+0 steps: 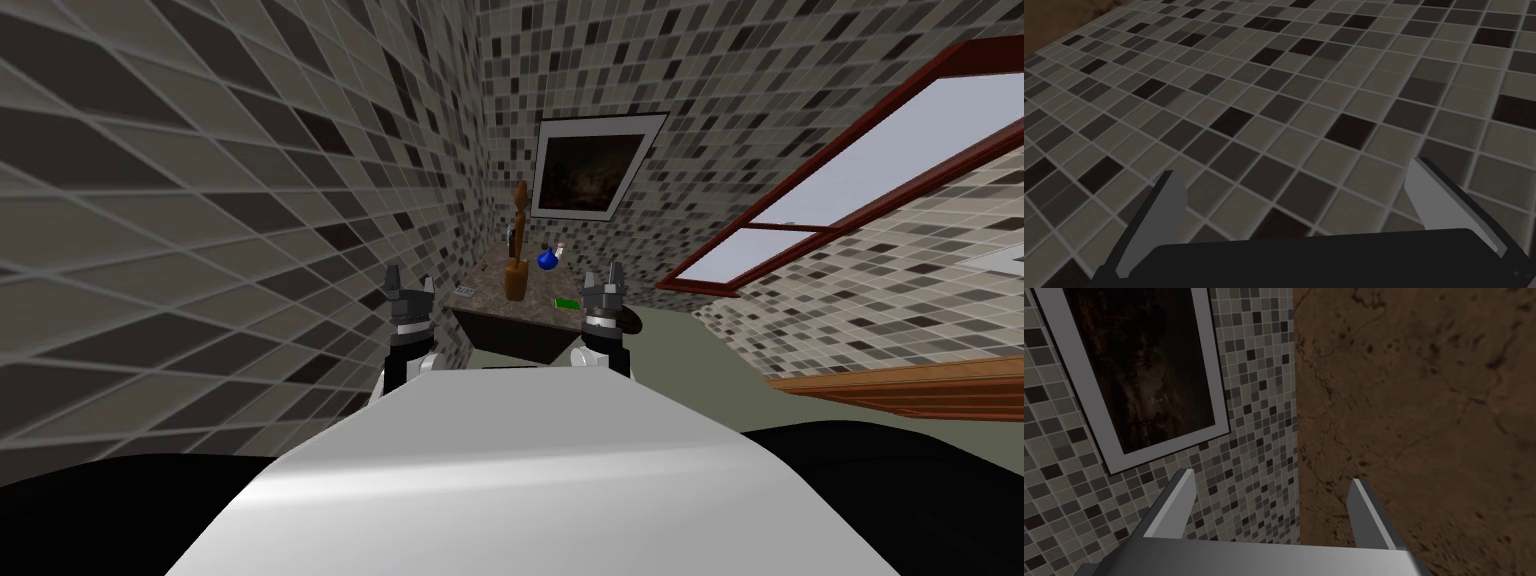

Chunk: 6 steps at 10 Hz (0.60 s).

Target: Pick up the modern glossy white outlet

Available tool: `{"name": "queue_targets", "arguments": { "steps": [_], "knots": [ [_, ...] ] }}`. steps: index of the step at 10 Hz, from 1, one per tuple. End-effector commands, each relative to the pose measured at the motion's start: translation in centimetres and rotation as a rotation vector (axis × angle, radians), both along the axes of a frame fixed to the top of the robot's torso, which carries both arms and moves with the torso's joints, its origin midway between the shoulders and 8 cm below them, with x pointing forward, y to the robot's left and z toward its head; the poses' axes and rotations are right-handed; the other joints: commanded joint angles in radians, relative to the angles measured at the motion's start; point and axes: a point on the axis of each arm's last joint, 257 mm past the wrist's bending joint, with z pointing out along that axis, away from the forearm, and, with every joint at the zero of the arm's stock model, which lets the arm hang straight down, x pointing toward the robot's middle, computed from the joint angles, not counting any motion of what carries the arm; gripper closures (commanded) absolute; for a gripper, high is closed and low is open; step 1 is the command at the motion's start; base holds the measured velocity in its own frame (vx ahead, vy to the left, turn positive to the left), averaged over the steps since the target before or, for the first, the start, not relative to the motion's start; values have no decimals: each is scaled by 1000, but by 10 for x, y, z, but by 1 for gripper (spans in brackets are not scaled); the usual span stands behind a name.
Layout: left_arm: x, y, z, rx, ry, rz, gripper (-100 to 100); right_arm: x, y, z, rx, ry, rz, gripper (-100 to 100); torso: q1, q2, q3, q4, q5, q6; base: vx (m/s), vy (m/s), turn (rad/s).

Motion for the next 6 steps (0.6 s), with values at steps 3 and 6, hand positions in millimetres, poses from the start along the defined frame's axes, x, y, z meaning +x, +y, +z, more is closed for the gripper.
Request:
{"name": "queue_targets", "arguments": {
  "steps": [3,6],
  "knots": [
    [20,-2,-9,10,35,-44,-100,0,0,0,0,0,0,0,1,2,1,1,0,0,-46,11,22],
    [46,0,-20,-11,76,-79,-100,0,0,0,0,0,0,0,1,4,2,1,0,0,-73,19,31]
  ]
}}
